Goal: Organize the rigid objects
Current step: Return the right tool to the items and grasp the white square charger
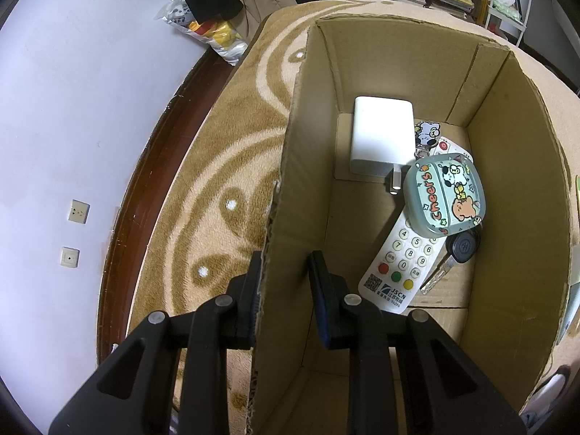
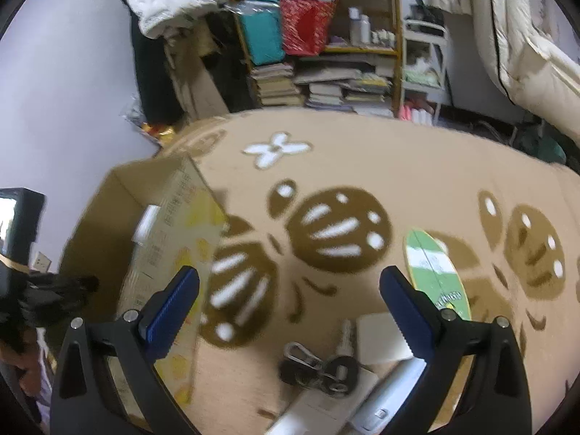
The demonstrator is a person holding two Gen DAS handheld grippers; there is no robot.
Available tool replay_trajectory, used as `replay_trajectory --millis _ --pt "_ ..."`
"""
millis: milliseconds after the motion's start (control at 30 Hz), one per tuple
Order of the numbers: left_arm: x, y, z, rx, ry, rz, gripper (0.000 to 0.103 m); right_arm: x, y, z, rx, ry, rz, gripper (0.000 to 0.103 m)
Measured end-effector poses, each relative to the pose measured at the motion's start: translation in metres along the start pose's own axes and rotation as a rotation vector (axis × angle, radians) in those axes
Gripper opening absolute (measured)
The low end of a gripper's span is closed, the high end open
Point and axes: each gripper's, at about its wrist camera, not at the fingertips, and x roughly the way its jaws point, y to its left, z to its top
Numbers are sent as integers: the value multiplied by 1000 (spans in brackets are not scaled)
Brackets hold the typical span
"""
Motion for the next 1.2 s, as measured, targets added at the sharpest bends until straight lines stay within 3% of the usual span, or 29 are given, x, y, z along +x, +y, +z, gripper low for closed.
replay_trajectory --millis 467,867,900,967,1200 --pt "0 -1 0 2 0 1 23 22 -48 -20 94 87 -38 103" --pt "-1 0 0 4 -1 3 24 41 -61 -32 145 152 -71 103" --pt "-1 -1 0 4 -1 3 24 42 -63 -32 151 152 -74 101" --pt "-1 -1 -1 3 -1 2 24 44 -68 -32 171 160 -85 84" --pt "-1 0 -1 4 -1 3 24 45 -78 -34 206 156 -87 77"
